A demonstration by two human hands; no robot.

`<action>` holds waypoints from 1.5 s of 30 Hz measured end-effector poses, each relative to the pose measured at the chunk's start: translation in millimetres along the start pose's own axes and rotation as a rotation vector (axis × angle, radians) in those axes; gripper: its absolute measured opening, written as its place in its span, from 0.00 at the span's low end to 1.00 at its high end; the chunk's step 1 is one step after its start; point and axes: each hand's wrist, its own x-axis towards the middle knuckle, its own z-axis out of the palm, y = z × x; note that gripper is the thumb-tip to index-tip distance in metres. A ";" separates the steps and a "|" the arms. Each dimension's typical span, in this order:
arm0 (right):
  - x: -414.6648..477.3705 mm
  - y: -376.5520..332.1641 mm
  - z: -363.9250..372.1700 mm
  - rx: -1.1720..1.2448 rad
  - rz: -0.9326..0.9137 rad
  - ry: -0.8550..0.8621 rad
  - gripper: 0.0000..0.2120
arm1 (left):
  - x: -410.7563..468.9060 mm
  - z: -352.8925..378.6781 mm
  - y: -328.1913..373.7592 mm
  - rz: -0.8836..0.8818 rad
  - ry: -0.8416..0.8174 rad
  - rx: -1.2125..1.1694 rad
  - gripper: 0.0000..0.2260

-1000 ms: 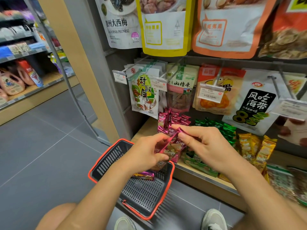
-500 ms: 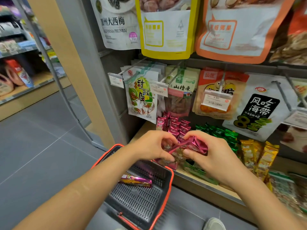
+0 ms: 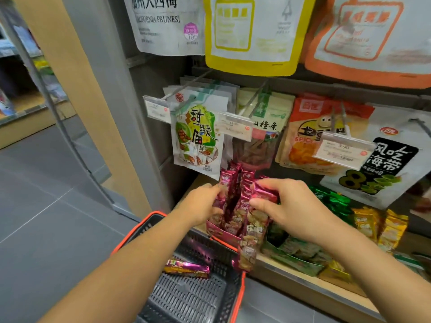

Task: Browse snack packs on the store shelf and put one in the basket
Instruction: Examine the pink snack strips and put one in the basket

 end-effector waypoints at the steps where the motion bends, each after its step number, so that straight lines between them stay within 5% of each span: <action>1: 8.3 1.3 4.2 0.015 -0.008 0.040 0.04 | 3.4 0.9 -3.4 0.002 0.017 -0.007 0.19; 5: 29.6 12.9 17.0 0.055 -0.020 0.247 0.09 | 21.0 4.8 -9.3 0.085 0.102 -0.006 0.17; 14: 39.9 41.4 11.7 0.123 -0.016 0.438 0.21 | 74.9 16.4 11.1 0.117 0.002 0.210 0.46; 19: 34.3 44.9 12.3 0.131 -0.217 0.651 0.16 | 96.2 13.8 14.6 0.082 -0.113 0.146 0.45; 24: 33.3 41.3 7.0 0.044 -0.405 0.772 0.13 | 81.7 13.1 6.6 0.161 0.012 0.226 0.41; 30: 46.1 35.3 19.4 -0.098 -0.473 0.700 0.16 | 29.8 10.3 -15.4 0.369 0.179 0.342 0.41; 40: 116.1 39.0 58.5 -0.011 -0.009 0.372 0.13 | 5.5 22.1 -15.6 0.454 0.169 0.313 0.37; 45: 137.2 57.9 84.8 -0.265 0.059 0.211 0.10 | -1.2 27.0 -19.1 0.464 0.195 0.214 0.35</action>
